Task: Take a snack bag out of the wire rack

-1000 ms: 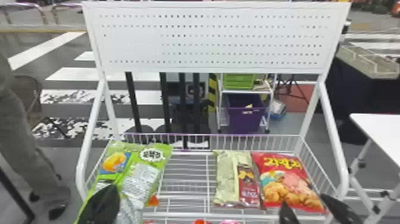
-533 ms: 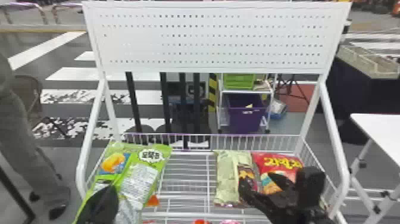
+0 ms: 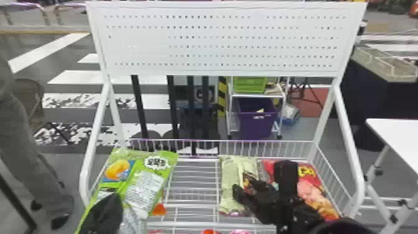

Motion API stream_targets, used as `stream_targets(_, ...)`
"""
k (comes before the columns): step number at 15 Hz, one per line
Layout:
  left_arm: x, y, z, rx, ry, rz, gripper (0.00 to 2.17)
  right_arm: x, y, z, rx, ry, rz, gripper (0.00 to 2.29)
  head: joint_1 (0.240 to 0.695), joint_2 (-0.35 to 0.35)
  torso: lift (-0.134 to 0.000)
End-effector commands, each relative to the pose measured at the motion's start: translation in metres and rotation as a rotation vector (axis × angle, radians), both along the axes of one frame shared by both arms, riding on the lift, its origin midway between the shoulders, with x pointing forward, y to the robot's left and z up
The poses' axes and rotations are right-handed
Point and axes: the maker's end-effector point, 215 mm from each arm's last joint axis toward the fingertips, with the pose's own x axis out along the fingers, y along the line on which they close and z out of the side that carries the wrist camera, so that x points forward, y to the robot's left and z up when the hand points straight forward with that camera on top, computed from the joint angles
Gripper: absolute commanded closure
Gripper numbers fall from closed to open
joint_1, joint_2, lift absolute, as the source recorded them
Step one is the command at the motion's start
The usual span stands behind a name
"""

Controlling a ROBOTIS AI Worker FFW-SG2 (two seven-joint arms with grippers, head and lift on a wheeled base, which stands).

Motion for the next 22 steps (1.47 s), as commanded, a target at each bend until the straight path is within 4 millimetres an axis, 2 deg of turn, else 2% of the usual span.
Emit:
stream_targets(1, 0.001, 0.000, -0.001, 0.000, 0.001, -0.001, 1.66, -0.005, 0.004, -0.004, -0.020, 0.026, 0.005, 2.26, 0.499, 0.000, 0.000)
stream_targets(7, 0.001, 0.000, 0.000, -0.003, 0.000, -0.001, 1.66, -0.007, 0.000, 0.006, -0.030, 0.008, -0.013, 2.25, 0.499, 0.000, 0.000)
stream_targets(10, -0.001, 0.001, 0.001, -0.003, 0.001, 0.002, 1.66, -0.016, -0.004, 0.040, -0.024, -0.060, -0.021, 2.25, 0.499, 0.000, 0.000)
stream_targets(13, -0.001, -0.001, 0.000, -0.005, 0.003, -0.001, 1.66, -0.049, -0.023, 0.085, -0.019, -0.148, -0.028, 2.26, 0.499, 0.000, 0.000)
stream_targets(15, -0.001, -0.002, 0.000, -0.005, 0.001, -0.003, 1.66, -0.083, -0.056, 0.110, -0.027, -0.198, -0.074, 2.25, 0.499, 0.000, 0.000)
stream_targets(18, 0.001, -0.006, 0.002, -0.008, -0.005, -0.009, 1.66, -0.134, -0.090, 0.128, -0.049, -0.260, -0.134, 2.26, 0.499, 0.000, 0.000)
stream_targets(22, 0.002, -0.005, 0.002, -0.009, -0.007, -0.008, 1.66, -0.192, -0.118, 0.141, -0.068, -0.325, -0.199, 2.25, 0.499, 0.000, 0.000)
